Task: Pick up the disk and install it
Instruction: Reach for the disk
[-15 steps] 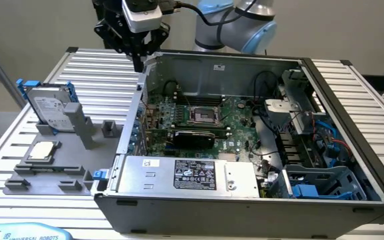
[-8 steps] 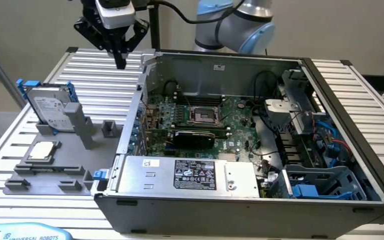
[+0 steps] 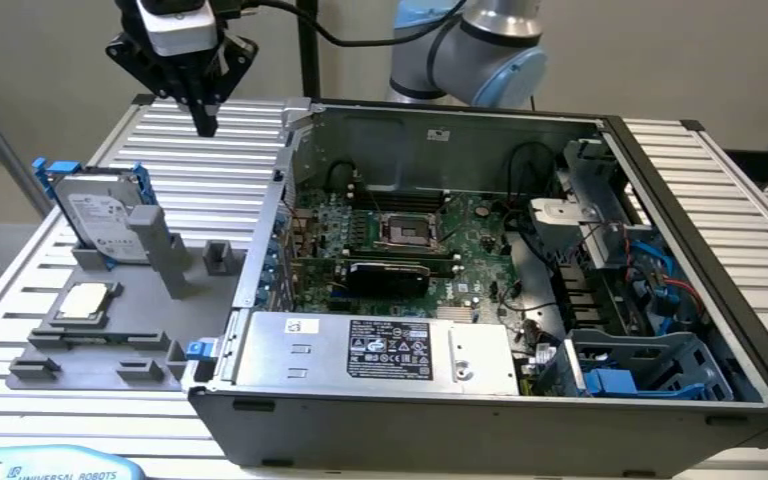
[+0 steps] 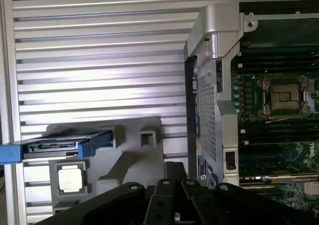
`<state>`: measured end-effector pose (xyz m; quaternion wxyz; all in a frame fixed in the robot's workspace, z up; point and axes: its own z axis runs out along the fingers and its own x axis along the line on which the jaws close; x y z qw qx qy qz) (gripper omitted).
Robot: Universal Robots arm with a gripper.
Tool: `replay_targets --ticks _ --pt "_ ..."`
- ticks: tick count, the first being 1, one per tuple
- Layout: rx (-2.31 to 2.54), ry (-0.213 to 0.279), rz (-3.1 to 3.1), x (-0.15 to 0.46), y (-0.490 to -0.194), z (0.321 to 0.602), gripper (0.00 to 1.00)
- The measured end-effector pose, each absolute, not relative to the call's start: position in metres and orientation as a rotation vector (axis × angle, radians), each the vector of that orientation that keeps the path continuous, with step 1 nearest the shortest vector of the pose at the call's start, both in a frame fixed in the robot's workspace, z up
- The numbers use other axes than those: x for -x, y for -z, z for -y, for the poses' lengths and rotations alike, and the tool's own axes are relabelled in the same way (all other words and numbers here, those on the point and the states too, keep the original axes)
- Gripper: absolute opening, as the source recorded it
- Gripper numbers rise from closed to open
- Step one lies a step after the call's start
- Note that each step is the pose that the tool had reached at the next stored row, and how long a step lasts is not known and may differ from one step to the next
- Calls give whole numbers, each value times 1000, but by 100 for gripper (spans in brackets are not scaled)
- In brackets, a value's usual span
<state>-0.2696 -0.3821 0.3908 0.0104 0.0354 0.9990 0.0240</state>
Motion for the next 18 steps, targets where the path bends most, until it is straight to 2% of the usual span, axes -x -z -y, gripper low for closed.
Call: replay_targets --ticks 18 --pt "-111 -75 -3119 351 -386 382 11"
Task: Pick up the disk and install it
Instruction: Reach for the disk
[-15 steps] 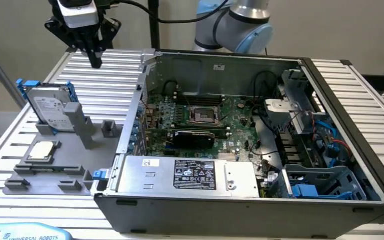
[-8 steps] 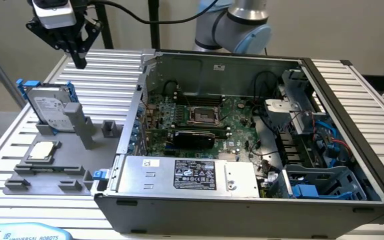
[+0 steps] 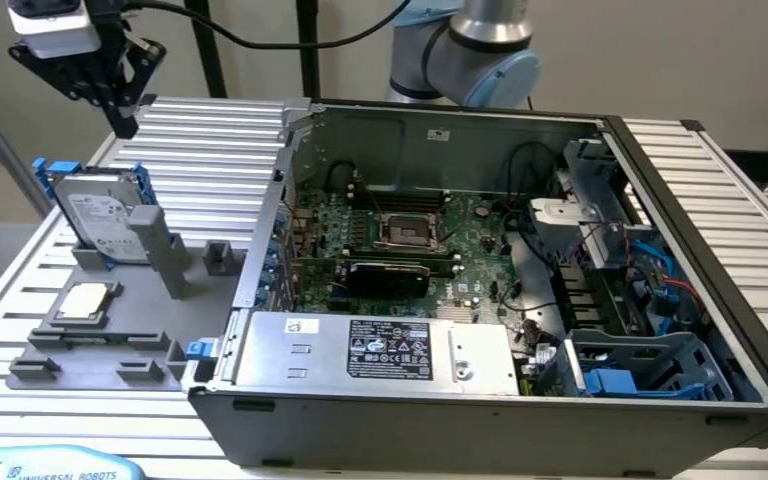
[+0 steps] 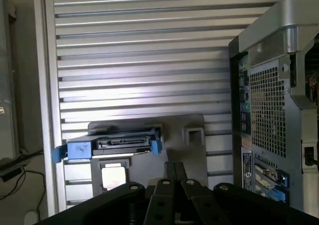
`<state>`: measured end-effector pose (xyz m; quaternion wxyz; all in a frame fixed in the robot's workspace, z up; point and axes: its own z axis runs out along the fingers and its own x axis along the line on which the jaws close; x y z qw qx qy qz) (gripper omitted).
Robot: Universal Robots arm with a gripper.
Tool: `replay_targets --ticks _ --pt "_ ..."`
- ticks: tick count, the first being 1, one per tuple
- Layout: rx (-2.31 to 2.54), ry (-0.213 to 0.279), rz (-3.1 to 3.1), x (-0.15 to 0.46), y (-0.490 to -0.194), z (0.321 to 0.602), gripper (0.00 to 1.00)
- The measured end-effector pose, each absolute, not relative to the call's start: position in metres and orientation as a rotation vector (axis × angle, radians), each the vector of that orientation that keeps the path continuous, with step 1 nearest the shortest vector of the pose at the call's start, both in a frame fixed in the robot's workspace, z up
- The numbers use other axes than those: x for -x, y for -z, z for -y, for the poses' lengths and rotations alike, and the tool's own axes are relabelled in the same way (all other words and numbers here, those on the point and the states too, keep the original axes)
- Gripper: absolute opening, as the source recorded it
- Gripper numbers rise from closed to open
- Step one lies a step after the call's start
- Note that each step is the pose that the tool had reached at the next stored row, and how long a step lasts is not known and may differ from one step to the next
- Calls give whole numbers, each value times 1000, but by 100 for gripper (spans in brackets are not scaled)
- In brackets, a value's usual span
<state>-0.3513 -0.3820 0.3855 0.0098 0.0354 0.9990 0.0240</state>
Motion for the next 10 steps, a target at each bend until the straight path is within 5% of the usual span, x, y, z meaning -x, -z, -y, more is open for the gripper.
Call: replay_targets --ticks 10 --pt "-111 -75 -3120 397 -382 381 11"
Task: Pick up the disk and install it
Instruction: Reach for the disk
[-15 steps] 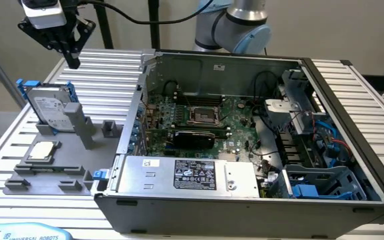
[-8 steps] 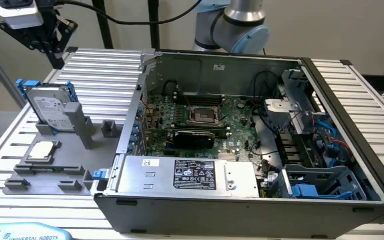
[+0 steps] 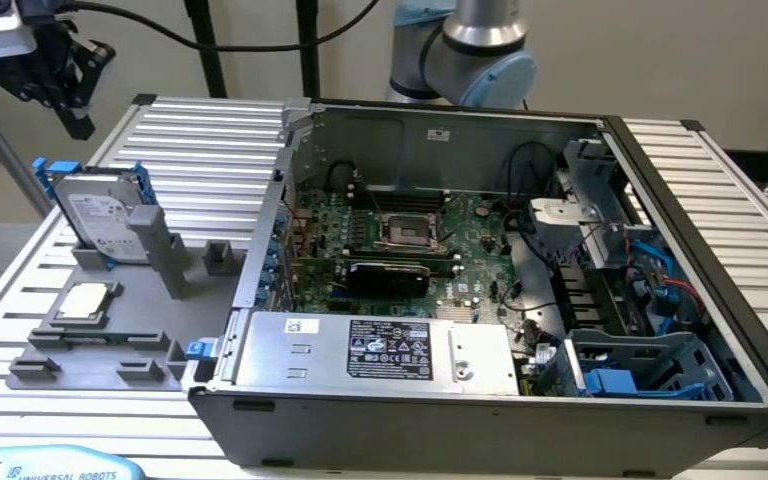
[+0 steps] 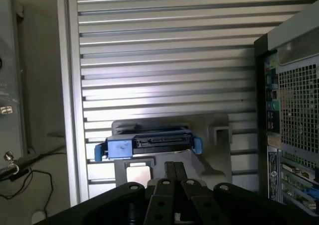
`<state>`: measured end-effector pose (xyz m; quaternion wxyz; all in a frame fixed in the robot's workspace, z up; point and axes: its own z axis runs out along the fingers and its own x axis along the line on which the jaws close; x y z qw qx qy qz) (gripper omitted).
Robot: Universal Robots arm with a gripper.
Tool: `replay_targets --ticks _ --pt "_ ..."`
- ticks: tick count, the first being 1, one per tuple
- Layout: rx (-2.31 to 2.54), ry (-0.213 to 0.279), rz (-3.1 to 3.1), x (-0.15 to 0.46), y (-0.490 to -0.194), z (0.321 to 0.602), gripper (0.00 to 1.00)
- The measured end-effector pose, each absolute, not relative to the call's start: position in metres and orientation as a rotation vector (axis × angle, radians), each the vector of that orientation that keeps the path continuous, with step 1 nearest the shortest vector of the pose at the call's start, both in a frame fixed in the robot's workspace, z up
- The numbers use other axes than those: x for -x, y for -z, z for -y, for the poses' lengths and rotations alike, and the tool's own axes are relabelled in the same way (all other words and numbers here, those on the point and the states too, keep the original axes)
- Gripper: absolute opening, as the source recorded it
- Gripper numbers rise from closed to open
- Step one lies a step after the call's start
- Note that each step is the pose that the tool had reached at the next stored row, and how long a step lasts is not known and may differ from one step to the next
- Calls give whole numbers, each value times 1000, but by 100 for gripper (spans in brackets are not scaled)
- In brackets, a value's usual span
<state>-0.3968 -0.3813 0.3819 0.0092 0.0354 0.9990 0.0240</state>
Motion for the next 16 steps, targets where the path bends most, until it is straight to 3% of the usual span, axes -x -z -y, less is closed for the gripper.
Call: replay_targets --ticks 16 --pt "-101 -75 -3133 439 -377 372 11"
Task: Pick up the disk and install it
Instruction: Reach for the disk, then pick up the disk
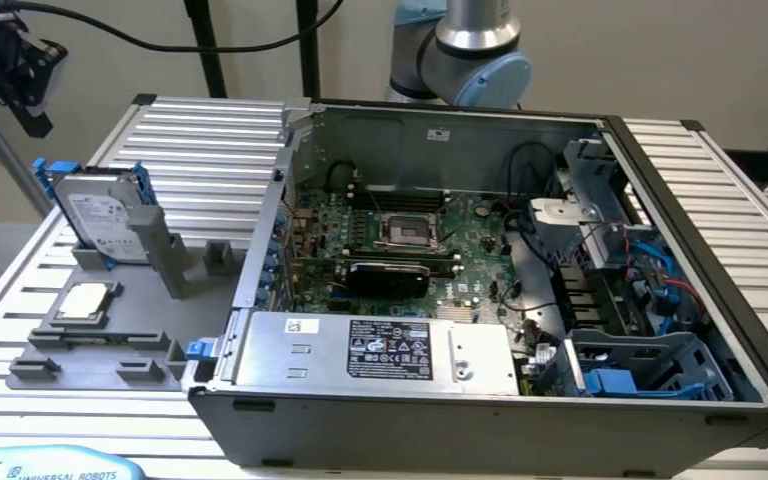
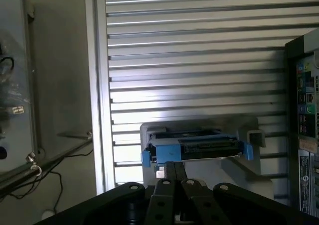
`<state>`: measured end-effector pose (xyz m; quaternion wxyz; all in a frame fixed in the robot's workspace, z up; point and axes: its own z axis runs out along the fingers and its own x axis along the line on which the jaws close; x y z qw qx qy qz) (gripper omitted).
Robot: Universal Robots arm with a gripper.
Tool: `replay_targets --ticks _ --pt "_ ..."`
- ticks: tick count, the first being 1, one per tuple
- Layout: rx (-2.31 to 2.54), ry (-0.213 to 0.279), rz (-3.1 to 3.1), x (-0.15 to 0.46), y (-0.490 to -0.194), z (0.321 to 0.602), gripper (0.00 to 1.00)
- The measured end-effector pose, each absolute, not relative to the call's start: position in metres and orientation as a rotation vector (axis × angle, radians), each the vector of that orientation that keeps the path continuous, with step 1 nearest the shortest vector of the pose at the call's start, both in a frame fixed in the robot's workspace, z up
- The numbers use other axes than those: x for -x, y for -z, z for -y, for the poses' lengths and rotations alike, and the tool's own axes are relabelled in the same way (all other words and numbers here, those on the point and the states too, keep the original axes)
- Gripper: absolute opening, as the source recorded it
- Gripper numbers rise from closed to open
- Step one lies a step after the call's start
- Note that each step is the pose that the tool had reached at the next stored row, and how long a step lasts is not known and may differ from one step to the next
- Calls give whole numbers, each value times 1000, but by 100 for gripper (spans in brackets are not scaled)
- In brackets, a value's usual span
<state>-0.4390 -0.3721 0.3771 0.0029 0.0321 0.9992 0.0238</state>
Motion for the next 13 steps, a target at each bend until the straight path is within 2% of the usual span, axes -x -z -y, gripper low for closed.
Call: replay_targets --ticks 13 --pt "-99 -75 -3138 439 -377 371 11"
